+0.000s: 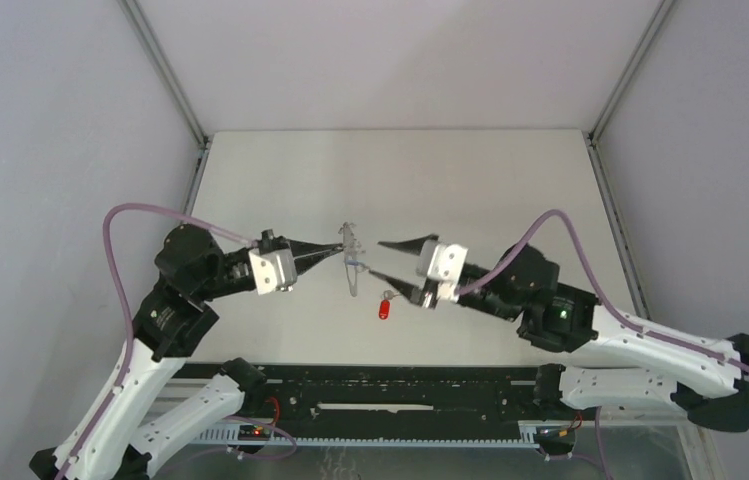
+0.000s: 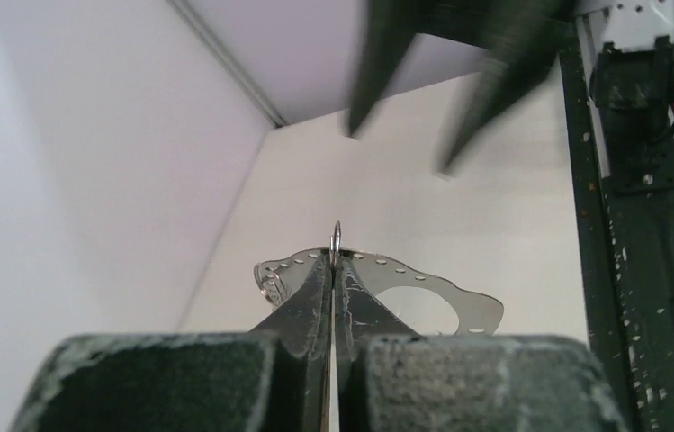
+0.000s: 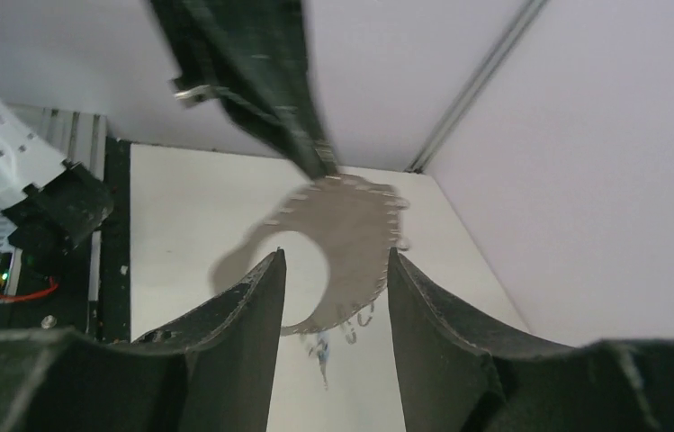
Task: Put the keys on the keyring
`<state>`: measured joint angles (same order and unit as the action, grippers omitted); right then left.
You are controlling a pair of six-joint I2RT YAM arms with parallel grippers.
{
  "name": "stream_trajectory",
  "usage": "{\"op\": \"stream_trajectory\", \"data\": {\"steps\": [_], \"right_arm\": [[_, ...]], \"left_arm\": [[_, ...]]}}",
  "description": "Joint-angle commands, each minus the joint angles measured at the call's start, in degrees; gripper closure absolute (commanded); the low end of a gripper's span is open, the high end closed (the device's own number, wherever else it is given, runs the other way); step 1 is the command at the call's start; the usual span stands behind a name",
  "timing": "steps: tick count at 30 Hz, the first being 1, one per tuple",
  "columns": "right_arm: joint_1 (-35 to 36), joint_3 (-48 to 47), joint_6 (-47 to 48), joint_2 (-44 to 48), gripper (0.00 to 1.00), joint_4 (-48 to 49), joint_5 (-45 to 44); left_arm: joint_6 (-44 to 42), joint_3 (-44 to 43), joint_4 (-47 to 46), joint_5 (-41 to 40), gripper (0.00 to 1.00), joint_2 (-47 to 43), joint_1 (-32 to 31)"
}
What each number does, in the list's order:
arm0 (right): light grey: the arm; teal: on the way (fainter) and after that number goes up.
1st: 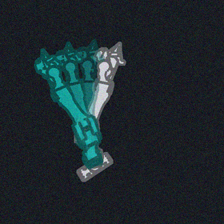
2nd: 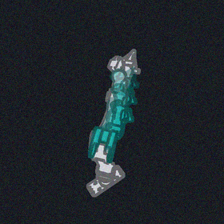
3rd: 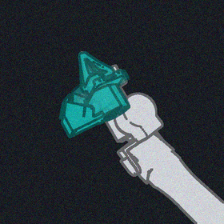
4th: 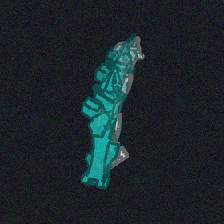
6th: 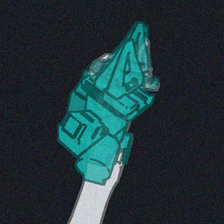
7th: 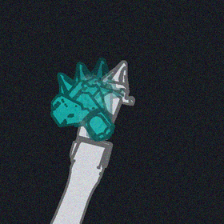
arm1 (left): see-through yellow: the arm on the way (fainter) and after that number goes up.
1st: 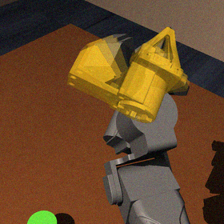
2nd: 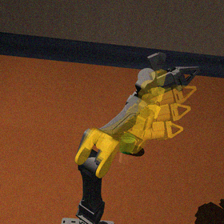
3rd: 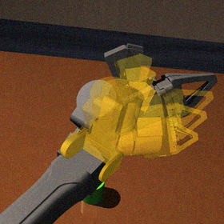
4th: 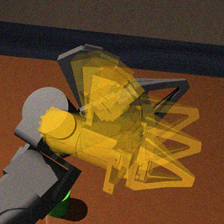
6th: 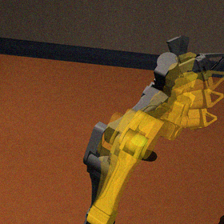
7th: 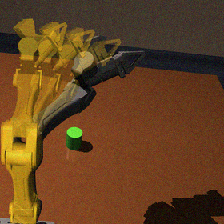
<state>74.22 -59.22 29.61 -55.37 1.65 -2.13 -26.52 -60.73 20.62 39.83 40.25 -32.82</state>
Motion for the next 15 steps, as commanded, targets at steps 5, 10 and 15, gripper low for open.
{"op": "stream_trajectory", "data": {"steps": [5, 10, 15], "right_arm": [[-13.44, -3.59, -13.89, 1.21, 0.51, 0.81, 23.98], [-12.93, -4.84, -10.54, 0.03, 0.53, -0.42, 29.47], [-9.89, -4.87, -5.21, -0.09, 0.54, -0.98, 31.45]], "left_arm": [[-21.40, 3.02, 0.38, 12.59, 1.00, -4.38, -0.95], [-28.53, 5.13, 0.38, 14.51, 1.00, -6.29, -2.38], [-35.61, 5.93, 2.61, 15.02, 1.00, -6.85, -3.84]]}}
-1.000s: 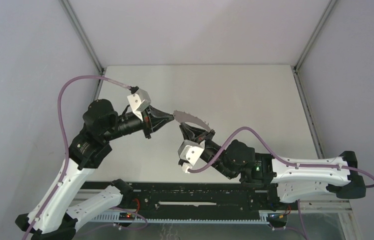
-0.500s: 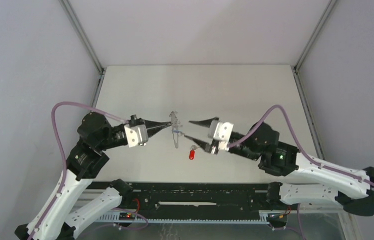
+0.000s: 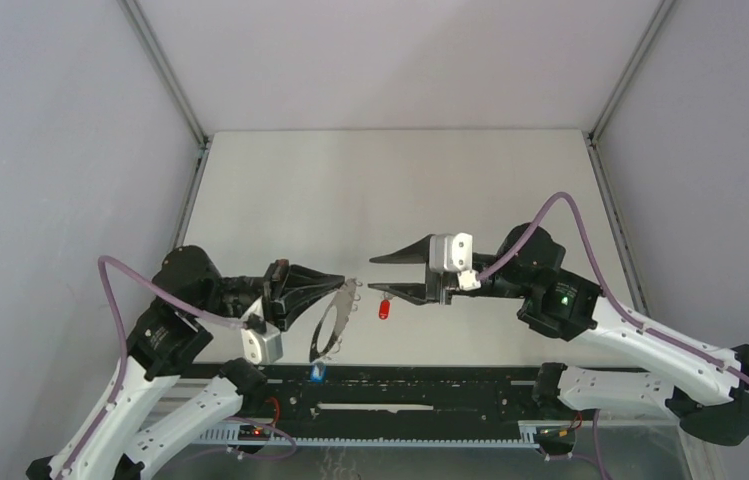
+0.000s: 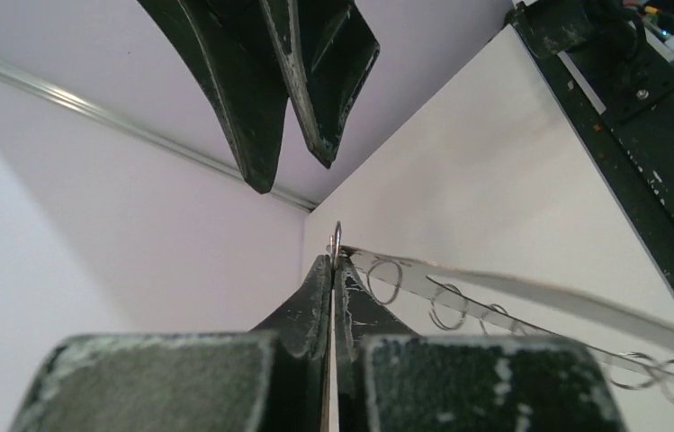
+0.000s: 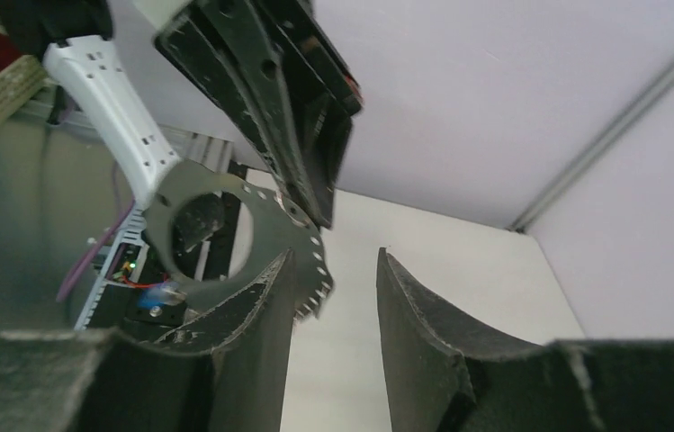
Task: Put the keys on the keyring
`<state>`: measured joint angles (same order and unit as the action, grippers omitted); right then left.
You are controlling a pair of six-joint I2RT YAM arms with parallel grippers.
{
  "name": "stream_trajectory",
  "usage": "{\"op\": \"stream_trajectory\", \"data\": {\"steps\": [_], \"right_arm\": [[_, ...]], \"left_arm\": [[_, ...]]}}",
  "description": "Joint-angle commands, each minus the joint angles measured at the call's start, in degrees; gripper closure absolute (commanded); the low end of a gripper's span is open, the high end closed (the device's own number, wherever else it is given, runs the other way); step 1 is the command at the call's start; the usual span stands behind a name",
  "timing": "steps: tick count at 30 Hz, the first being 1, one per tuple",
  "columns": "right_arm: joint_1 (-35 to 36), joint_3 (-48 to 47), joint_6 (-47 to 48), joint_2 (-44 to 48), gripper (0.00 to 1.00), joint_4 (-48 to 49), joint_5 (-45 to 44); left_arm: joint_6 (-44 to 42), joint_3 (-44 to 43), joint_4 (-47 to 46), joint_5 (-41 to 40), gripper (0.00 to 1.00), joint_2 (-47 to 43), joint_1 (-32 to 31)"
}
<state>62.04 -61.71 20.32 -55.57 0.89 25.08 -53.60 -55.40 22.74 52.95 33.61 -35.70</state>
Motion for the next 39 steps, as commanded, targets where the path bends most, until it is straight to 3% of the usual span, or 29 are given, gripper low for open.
{"op": "stream_trajectory", "data": {"steps": [1, 5, 17, 33, 39], "right_arm": [[3.22, -2.46, 5.44, -0.01, 0.55, -0.53, 3.70], [6.66, -3.75, 10.93, -1.42, 0.57, -4.19, -0.81], [11.79, -5.62, 16.95, -3.90, 0.59, -7.52, -8.39], [14.81, -9.65, 19.15, -8.28, 0.72, -12.23, -18.32], [16.04, -10.38, 18.99, -9.11, 0.94, -11.35, -23.14]], "left_arm": [[-9.26, 0.53, 1.07, 1.90, 1.00, -0.16, -1.15], [-14.97, 0.32, 4.38, 1.72, 1.00, -0.56, -2.37], [-11.73, -1.96, 5.37, 0.16, 1.00, 0.43, -4.23], [3.70, -7.13, 6.04, -2.67, 1.00, 3.64, -4.96], [5.39, -8.17, 7.48, -3.17, 1.00, 4.28, -5.04]]}}
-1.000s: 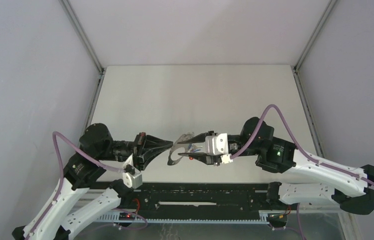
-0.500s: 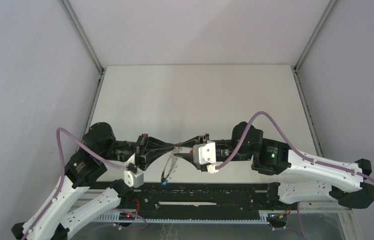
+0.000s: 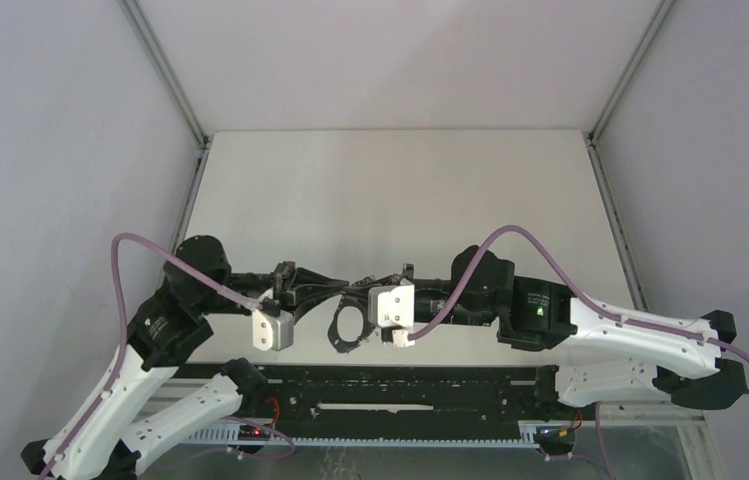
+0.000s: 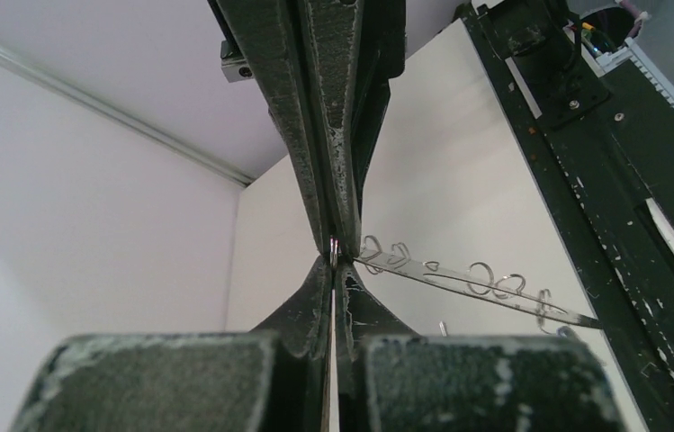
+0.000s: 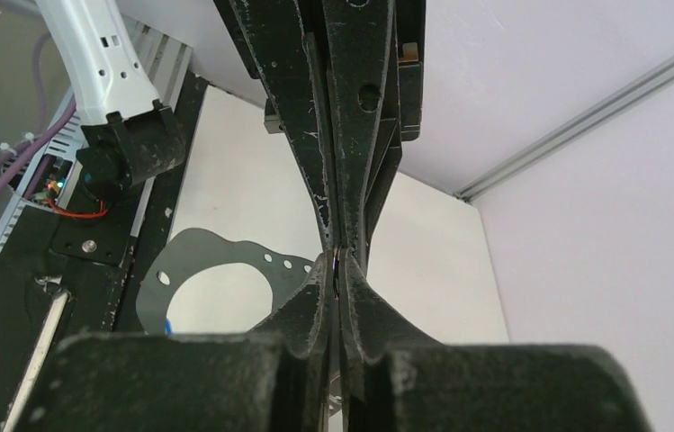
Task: Put the keys on the keyring
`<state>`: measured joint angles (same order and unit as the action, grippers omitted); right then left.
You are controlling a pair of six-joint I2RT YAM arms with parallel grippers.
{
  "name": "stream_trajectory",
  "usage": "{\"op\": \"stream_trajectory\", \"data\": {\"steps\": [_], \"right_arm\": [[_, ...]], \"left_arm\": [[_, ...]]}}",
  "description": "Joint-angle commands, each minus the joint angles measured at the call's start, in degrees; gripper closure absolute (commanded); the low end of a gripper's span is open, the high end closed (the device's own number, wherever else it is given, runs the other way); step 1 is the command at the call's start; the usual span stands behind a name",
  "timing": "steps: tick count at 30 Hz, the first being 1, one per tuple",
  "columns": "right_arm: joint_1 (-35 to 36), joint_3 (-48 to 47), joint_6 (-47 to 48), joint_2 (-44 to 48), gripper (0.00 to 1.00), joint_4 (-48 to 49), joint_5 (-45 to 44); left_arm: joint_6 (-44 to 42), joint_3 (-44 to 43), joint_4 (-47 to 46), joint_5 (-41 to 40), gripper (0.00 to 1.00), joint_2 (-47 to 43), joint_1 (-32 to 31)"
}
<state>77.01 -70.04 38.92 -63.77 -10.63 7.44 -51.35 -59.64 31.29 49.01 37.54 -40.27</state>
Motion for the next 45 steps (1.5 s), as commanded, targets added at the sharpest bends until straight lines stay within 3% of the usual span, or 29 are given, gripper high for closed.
{"op": "stream_trajectory", "data": {"steps": [1, 4, 7, 10, 16, 21, 27, 33, 45], "right_arm": [[1.42, -2.11, 0.67, -1.17, 0.99, 0.06, -6.40], [2.44, -2.63, 1.00, -2.32, 1.00, -1.35, -9.41], [2.15, -2.36, -1.30, -2.14, 1.00, -0.42, -10.61], [-1.25, 1.81, -9.08, 1.71, 1.00, 7.52, -4.00], [-9.92, 12.89, -24.53, 9.05, 1.00, 27.77, 10.31], [-11.30, 15.43, -29.63, 8.88, 1.00, 33.76, 12.68], [-12.01, 19.68, -34.26, 8.62, 1.00, 43.56, 13.71], [-12.25, 20.38, -35.58, 7.85, 1.00, 46.24, 14.63], [-11.73, 20.38, -36.21, 5.81, 1.00, 48.51, 15.91]], "left_arm": [[3.61, -4.11, -1.05, 0.66, 1.00, 0.46, -0.55], [6.20, -4.77, -1.75, -0.17, 0.99, 0.78, -0.57], [11.80, -4.77, -4.23, -2.20, 0.60, 0.57, -0.59], [14.60, -4.05, -4.01, -3.89, 0.51, -0.33, -0.55], [25.12, -0.14, -8.37, -7.02, 0.53, -2.98, -0.53], [34.88, 1.21, -13.74, -7.70, 0.55, -3.15, -0.55], [39.36, 2.61, -14.06, -8.95, 0.59, -2.88, -0.59], [43.54, 2.50, -14.75, -8.94, 0.65, -2.48, -0.51], [48.05, 2.22, -16.62, -2.70, 0.65, -0.94, -0.48]]}}
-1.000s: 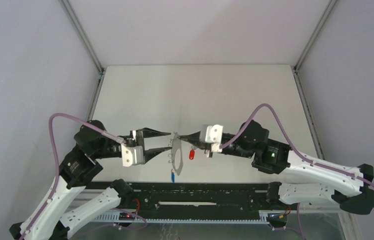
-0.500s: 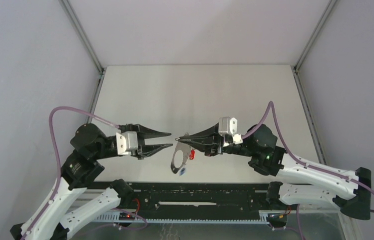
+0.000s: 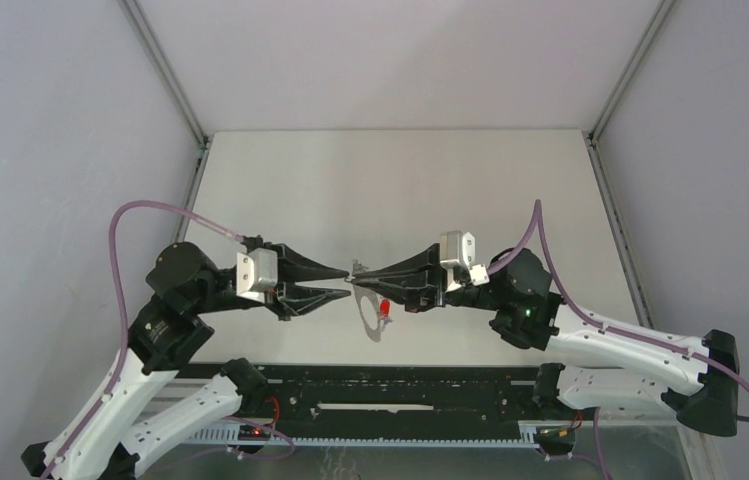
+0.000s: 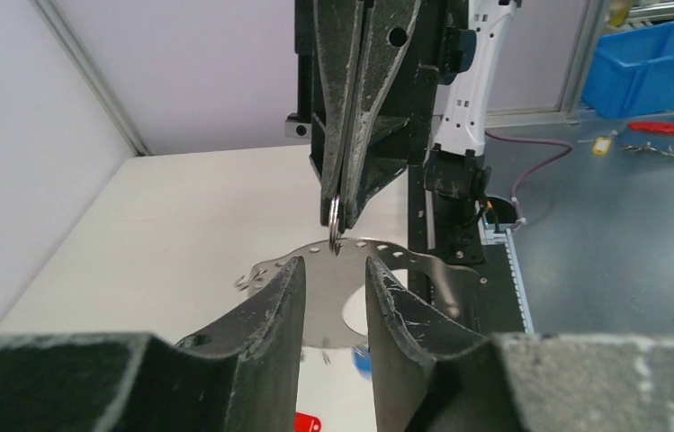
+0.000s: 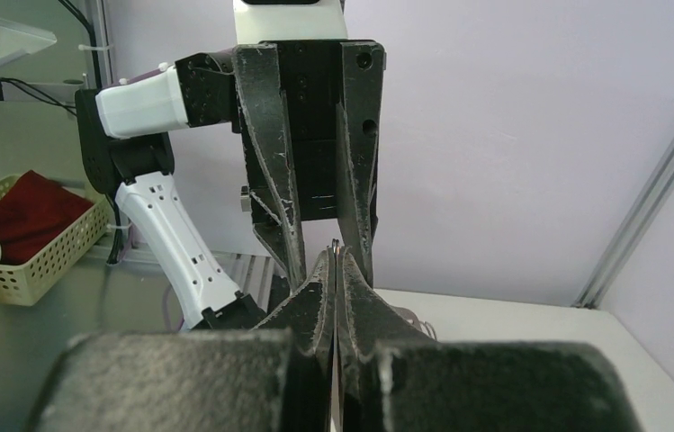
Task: Put the keys on the keyring
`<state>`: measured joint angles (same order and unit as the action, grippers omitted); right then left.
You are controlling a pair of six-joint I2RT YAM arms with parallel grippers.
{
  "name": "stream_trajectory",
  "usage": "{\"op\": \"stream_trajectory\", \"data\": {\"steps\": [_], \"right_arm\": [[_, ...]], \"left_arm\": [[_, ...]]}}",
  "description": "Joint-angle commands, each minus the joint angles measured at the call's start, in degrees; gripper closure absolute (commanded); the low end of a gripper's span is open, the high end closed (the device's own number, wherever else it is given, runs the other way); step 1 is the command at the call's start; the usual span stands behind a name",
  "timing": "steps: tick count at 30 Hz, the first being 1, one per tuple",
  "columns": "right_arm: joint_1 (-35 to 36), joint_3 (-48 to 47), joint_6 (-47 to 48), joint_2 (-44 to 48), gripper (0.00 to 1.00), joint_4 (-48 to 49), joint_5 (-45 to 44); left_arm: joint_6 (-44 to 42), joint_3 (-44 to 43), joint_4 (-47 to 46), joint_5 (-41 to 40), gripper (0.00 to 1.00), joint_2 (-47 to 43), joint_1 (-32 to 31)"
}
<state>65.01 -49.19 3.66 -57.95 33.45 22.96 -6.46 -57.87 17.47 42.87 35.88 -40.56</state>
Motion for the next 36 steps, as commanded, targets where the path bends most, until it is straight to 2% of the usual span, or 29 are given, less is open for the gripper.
{"op": "stream_trajectory", "data": {"steps": [1, 9, 17, 23, 29, 30, 34, 36], "right_arm": [[0.29, -0.47, -0.87, -0.11, 1.00, 4.43, 0.48], [0.40, -0.29, -0.76, -0.47, 1.00, 4.39, 1.19], [1.31, -0.29, 0.56, -0.84, 1.00, 3.31, 1.27], [1.53, -0.29, 0.85, -0.35, 1.00, 2.88, 1.05], [1.44, -0.29, 1.17, 0.26, 1.00, 1.90, 1.87], [1.37, -0.29, 1.13, 0.67, 0.93, 1.06, 1.84], [-0.38, -0.29, 0.95, 4.18, 0.55, -5.16, 0.97], [-1.76, -0.29, 1.34, 6.35, 0.42, -9.10, 1.22]], "left_arm": [[3.27, 0.45, -2.80, 4.05, 0.65, 0.83, -0.17], [3.95, 0.00, -3.02, 4.59, 0.72, 1.53, -0.18], [4.78, -0.32, -3.41, 3.98, 0.73, 1.83, -0.18], [1.51, -0.38, -0.89, 3.35, 0.99, 1.74, -0.11], [-1.85, -0.74, 1.55, 0.29, 1.00, 1.78, -0.12], [-2.57, -0.86, 1.89, -0.31, 1.00, 1.80, 0.01], [-11.62, -2.13, 5.95, 0.37, 1.00, 1.99, 0.30], [-17.19, -1.89, 7.61, 0.27, 1.00, 1.55, 0.32]]}}
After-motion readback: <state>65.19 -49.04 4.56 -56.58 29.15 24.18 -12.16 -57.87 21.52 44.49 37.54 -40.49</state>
